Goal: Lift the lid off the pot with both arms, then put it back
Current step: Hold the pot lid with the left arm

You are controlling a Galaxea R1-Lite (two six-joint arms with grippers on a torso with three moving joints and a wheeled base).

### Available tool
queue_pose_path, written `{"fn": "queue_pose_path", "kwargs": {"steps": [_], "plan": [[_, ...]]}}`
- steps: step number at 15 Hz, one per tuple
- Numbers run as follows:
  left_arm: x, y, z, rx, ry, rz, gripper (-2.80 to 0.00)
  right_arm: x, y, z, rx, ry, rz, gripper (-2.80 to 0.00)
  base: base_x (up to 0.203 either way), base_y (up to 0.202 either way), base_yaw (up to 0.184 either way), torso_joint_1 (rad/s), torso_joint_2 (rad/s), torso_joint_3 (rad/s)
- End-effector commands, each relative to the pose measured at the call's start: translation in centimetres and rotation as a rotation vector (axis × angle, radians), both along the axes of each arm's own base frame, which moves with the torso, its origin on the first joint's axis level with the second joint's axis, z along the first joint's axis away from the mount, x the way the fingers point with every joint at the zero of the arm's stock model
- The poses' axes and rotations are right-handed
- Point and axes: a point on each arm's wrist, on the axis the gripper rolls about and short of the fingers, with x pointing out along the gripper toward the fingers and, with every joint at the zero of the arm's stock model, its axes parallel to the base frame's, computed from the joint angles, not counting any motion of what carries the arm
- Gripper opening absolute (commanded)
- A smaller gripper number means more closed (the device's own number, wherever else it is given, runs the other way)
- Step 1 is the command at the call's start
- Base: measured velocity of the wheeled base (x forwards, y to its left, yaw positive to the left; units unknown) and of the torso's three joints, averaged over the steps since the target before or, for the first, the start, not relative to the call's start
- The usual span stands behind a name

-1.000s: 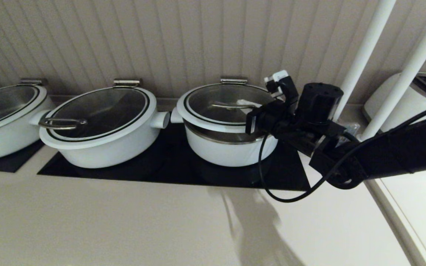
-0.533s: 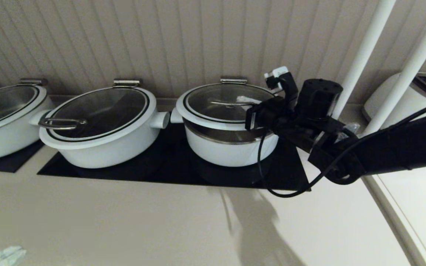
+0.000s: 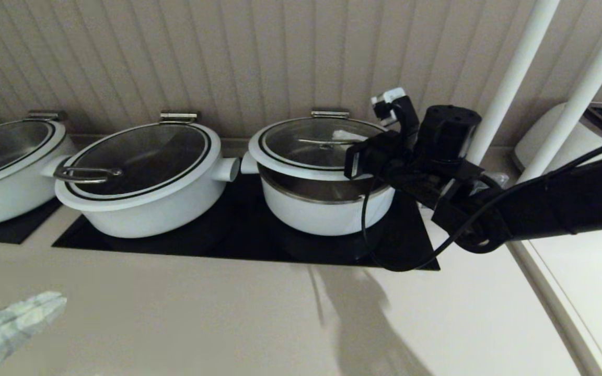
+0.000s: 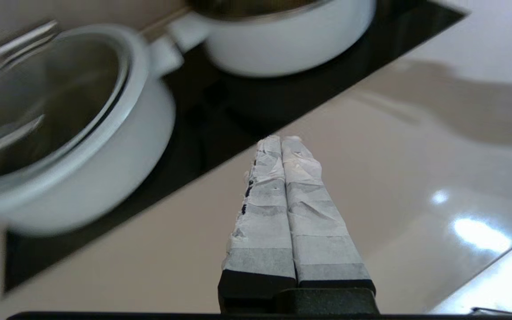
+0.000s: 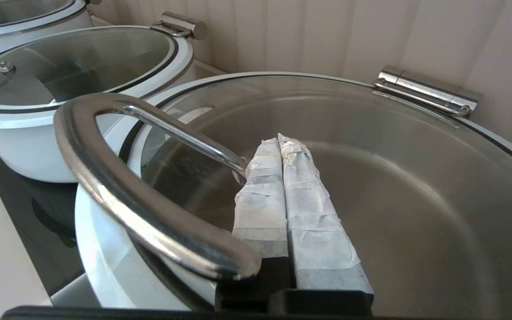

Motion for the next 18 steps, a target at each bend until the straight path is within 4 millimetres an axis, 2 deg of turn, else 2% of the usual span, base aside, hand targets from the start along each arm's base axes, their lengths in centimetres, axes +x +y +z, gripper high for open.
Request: {"fn": "queue_pose_path", "kwargs": {"steps": [1, 4, 8, 12, 18], "plan": [[1.8, -0.6, 0.2, 0.007, 0.054, -0.061, -2.8, 0.1, 0.1, 0.1, 0.004, -0.008, 0.0, -2.8, 0.0, 0.0, 0.0, 0.0, 0.0, 0.0], [3.1, -1.9, 0.3, 0.021, 0.095, -0.182, -2.8, 0.4, 0.2, 0.3, 0.01, -0.018, -0.002, -2.8, 0.0, 0.0, 0.0, 0.0, 0.0, 0.0], [6.0, -4.1, -0.2, 0.038, 0.13, -0.284, -2.8, 0.5, 0.2, 0.2, 0.009, -0.017, -0.001, -2.8, 0.0, 0.0, 0.0, 0.0, 0.0, 0.0], [9.9, -5.9, -1.0, 0.045, 0.129, -0.275, -2.8, 1.0, 0.5, 0.4, 0.007, -0.016, -0.002, -2.8, 0.0, 0.0, 0.0, 0.0, 0.0, 0.0], [14.4, -7.8, -3.3, 0.093, 0.131, -0.211, -2.8, 1.4, 0.8, 0.5, 0.007, -0.014, -0.001, -2.8, 0.0, 0.0, 0.0, 0.0, 0.0, 0.0]]}}
